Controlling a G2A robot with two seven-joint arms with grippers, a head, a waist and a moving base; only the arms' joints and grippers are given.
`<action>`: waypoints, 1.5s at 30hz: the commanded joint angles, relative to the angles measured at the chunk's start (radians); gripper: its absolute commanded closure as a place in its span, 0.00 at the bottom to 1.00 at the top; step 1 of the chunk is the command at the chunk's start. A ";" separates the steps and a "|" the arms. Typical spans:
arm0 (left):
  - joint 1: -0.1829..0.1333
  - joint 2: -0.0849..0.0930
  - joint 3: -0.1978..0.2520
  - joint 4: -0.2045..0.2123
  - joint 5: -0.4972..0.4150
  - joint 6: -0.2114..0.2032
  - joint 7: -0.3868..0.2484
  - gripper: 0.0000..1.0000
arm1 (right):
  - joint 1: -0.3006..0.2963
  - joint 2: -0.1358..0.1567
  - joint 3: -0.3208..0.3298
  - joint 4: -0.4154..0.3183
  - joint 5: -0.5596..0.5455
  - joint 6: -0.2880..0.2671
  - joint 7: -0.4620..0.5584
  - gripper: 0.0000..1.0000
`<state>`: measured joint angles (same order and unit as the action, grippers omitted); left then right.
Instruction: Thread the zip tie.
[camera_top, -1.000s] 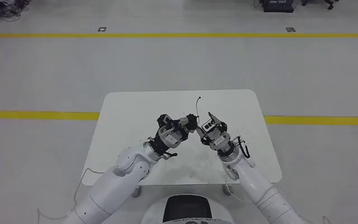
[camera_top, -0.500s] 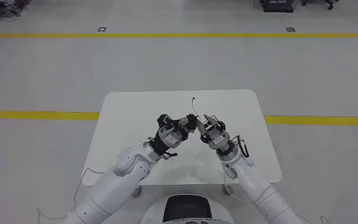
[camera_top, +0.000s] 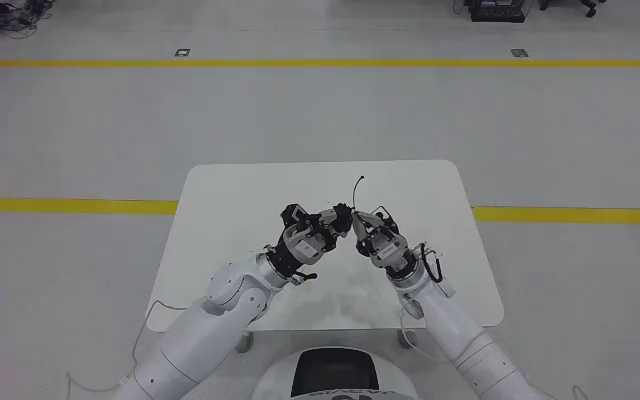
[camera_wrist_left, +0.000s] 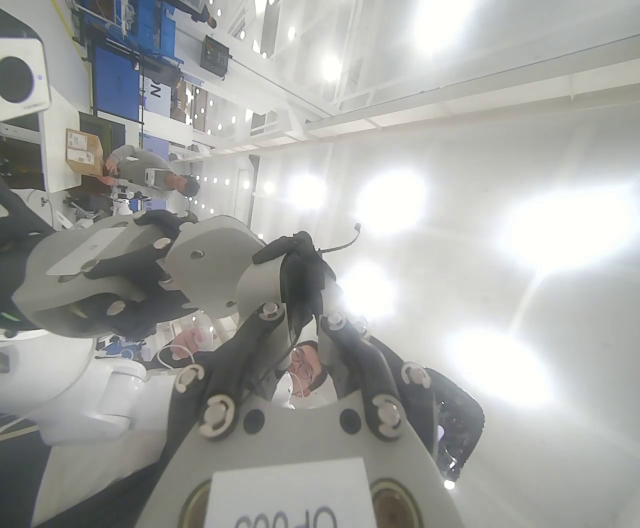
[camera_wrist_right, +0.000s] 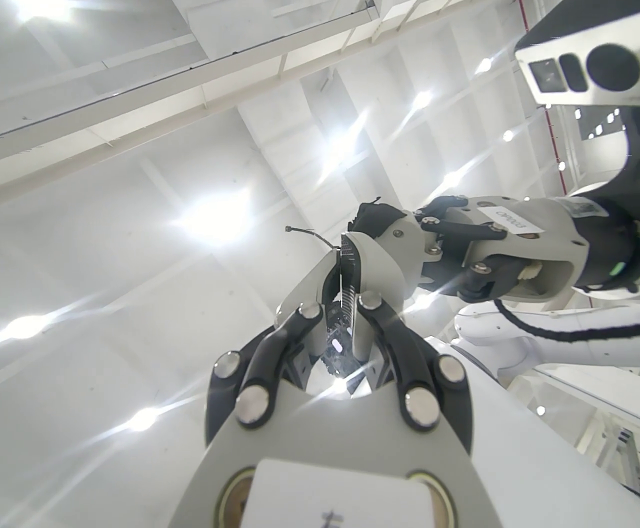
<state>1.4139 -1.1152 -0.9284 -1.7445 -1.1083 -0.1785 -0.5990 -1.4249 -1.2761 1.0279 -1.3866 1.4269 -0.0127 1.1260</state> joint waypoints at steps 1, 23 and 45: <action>0.000 0.000 0.000 0.000 0.000 0.000 0.000 1.00 | 0.000 0.000 0.004 0.002 -0.014 -0.004 0.000 1.00; 0.000 0.000 0.000 0.000 0.000 0.000 0.000 1.00 | -0.020 -0.001 0.054 0.011 -0.133 -0.021 -0.003 1.00; 0.000 0.000 0.000 0.000 0.000 0.000 0.000 1.00 | -0.046 0.001 0.088 0.005 -0.198 -0.019 -0.009 1.00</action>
<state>1.4139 -1.1152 -0.9284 -1.7445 -1.1083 -0.1785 -0.5990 -1.4697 -1.2756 1.1146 -1.3810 1.2302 -0.0321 1.1179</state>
